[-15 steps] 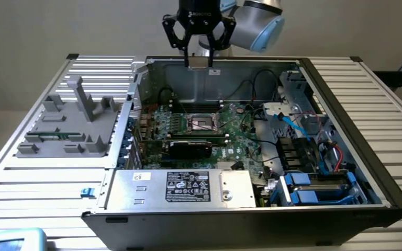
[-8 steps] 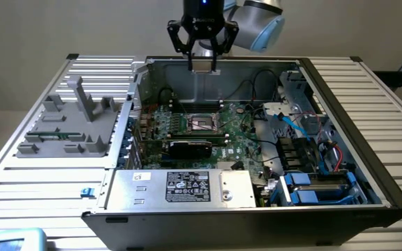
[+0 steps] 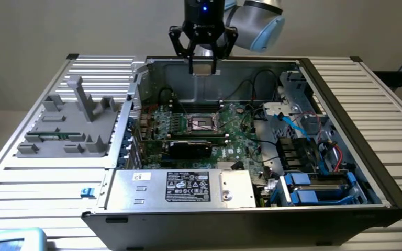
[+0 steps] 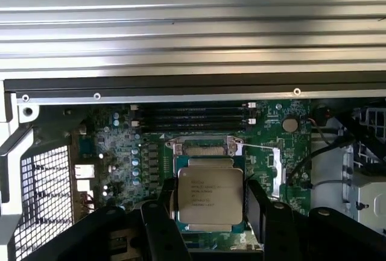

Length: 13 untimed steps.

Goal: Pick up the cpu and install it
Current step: 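Pick up the cpu and move it towards the insertion slot, then place the cpu into insertion slot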

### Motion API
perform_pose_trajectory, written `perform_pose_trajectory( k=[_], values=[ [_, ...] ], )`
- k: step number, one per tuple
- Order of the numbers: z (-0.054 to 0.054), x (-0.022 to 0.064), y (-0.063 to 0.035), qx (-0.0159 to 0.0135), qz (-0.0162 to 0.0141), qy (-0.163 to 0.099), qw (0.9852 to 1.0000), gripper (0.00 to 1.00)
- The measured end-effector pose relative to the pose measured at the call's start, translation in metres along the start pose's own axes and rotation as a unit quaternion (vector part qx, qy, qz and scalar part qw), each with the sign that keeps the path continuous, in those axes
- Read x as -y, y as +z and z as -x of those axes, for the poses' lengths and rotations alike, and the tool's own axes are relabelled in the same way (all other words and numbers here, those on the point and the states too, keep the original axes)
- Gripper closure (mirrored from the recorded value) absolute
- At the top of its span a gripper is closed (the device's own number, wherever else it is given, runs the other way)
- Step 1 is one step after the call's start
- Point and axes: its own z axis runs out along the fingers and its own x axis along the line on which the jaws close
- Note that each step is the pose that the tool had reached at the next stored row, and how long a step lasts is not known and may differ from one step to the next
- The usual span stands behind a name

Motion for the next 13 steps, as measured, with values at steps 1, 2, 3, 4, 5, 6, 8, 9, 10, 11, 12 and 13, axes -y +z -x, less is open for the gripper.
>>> perform_pose_trajectory(
  k=[1, 2, 3, 4, 5, 6, 8, 9, 10, 11, 12, 13],
  values=[
    [0.0, -0.0009, 0.0016, 0.0, 0.0002, 0.0, 1.0, 0.44],
    [0.0, -0.0015, 0.0031, 0.0, 0.0005, 0.001, 1.0, 0.44],
    [-0.0001, -0.0022, 0.0045, 0.0, 0.001, 0.001, 1.0, 0.44],
    [-0.0001, -0.0029, 0.0058, 0.0, 0.0013, 0.001, 1.0, 0.44],
    [0.0, -0.0042, 0.007, 0.0, 0.0017, 0.001, 1.0, 0.44],
    [0.0001, -0.0054, 0.0079, 0.0, 0.002, 0.001, 1.0, 0.44],
    [0.0003, -0.0072, 0.0091, -0.0001, 0.0026, 0.002, 1.0, 0.44],
    [0.0004, -0.0072, 0.0096, -0.0001, 0.0031, 0.002, 1.0, 0.44],
    [0.0004, -0.0072, 0.0098, -0.0001, 0.0033, 0.002, 1.0, 0.44],
    [0.0005, -0.0072, 0.0098, -0.0002, 0.0034, 0.002, 1.0, 0.44],
    [0.0005, -0.0072, 0.01, -0.0001, 0.0037, 0.002, 1.0, 0.44],
    [0.0005, -0.0072, 0.01, -0.0001, 0.0036, 0.002, 1.0, 0.44]
  ],
)
